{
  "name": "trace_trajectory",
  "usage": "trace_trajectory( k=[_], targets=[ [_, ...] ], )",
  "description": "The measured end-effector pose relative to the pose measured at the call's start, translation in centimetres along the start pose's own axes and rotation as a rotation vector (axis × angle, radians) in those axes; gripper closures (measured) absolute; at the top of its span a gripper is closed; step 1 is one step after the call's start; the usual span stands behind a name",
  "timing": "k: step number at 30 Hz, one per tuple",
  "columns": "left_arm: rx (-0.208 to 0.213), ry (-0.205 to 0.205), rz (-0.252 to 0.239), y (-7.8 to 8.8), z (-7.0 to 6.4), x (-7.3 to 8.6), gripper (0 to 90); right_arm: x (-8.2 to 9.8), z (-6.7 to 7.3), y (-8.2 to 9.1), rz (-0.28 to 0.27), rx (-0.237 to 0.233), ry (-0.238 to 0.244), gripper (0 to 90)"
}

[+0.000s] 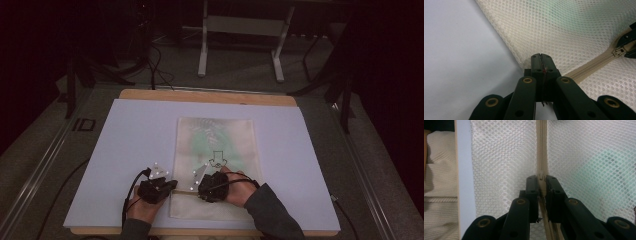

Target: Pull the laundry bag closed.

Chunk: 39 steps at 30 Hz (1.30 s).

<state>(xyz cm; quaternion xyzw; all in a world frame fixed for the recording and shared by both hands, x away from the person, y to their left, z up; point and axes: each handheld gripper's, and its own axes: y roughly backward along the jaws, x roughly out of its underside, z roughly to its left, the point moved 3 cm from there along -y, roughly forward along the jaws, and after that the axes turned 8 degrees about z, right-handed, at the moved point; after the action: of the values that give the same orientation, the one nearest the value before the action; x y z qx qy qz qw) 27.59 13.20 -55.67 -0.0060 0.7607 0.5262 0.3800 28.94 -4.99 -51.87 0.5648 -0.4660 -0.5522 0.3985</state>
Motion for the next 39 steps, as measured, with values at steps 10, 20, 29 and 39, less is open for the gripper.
trace_trajectory(
  k=[10, 20, 29, 39],
  targets=[
    [-0.002, -0.001, 0.001, 0.0, 0.0, 0.0, 89.4, 0.8, -0.2, 0.3, -0.002, -0.011, -0.013, 82.2],
    [0.0, 0.001, 0.0, 0.0, 0.0, 0.0, 89.4, 1.4, -0.1, 0.6, 0.009, -0.012, -0.018, 82.2],
    [-0.001, 0.001, 0.0, 0.0, 0.0, 0.0, 89.4, 1.7, -0.2, 0.9, 0.013, -0.007, -0.019, 82.2],
    [-0.001, 0.0, 0.0, 0.0, 0.0, 0.0, 89.4, 2.3, -0.3, 1.2, 0.013, -0.007, -0.022, 82.2]
  ],
)
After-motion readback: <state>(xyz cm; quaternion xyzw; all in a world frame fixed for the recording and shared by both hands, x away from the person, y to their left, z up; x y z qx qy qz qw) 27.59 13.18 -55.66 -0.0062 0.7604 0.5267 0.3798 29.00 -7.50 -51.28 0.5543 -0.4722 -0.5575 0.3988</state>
